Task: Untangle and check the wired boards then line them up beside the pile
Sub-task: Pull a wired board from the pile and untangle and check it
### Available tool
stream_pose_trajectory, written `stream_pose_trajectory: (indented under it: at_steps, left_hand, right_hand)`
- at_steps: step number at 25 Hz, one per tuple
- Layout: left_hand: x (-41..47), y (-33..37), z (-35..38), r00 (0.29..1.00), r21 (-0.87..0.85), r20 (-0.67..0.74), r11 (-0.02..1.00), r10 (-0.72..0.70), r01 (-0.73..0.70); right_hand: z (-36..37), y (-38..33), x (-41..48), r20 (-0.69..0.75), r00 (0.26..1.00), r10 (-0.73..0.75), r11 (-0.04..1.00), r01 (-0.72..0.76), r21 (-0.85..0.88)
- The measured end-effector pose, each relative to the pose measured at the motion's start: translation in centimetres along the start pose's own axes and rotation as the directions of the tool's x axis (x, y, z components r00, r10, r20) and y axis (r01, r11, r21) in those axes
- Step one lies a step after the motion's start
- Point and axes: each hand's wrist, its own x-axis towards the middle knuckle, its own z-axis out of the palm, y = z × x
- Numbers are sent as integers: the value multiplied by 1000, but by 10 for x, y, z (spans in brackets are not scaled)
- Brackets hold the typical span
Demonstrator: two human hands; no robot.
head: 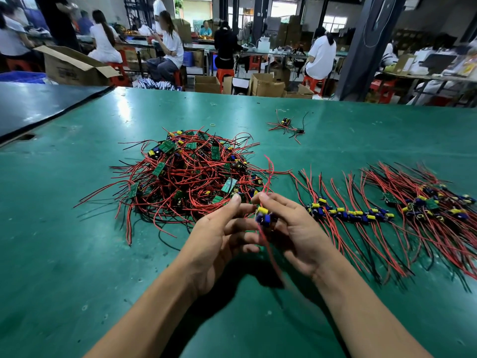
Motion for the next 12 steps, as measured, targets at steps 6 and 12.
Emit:
stream_pose_trajectory:
  at_steps: [6,12]
  left_hand:
    - [-1,-7,-2,999,93,-30,996,15,-12]
    - [1,-11,-6,996,267,-58,963,64,-46]
  right_hand:
    - [-9,5,3,-43,999,-24,968,13,-249]
    - [-9,6,9,-195,976,-93,982,58,-179]
